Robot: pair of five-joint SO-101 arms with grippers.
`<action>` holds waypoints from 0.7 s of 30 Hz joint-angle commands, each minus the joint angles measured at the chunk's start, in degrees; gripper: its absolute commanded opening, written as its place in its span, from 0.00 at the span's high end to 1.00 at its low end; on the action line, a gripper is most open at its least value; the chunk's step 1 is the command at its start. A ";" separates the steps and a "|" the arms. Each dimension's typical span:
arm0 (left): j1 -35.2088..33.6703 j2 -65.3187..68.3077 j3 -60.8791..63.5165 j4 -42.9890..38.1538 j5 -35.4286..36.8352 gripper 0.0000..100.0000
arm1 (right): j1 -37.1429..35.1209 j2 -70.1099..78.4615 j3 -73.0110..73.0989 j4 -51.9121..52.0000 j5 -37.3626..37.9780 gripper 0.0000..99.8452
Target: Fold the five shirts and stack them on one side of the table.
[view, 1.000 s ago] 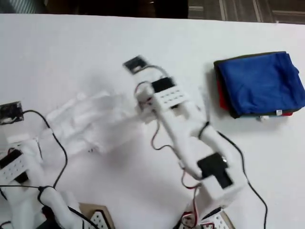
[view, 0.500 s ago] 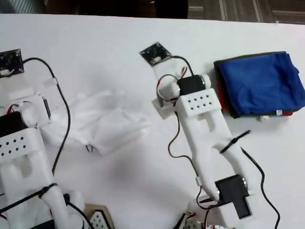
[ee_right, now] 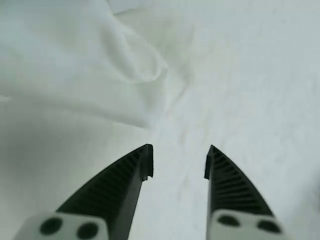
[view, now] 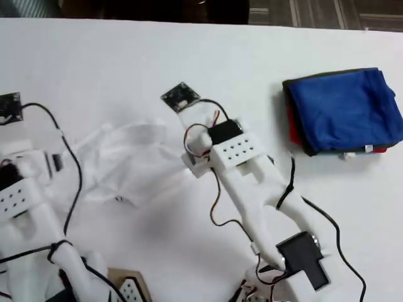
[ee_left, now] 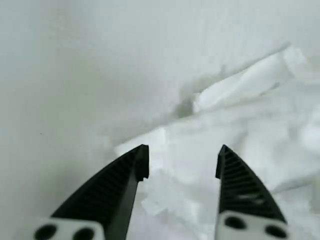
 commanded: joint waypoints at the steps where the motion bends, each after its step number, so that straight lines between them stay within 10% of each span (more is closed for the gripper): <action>1: -3.52 -0.44 -4.26 -2.02 -8.26 0.75 | -0.22 -2.95 -0.26 -1.19 -0.62 0.84; 10: -5.98 -0.44 13.05 -17.76 -39.82 0.76 | 0.13 -2.95 0.26 -0.84 -0.62 0.84; 21: -8.62 -0.35 27.47 -29.89 -48.97 0.75 | 0.13 -2.95 0.62 -0.84 -0.62 0.84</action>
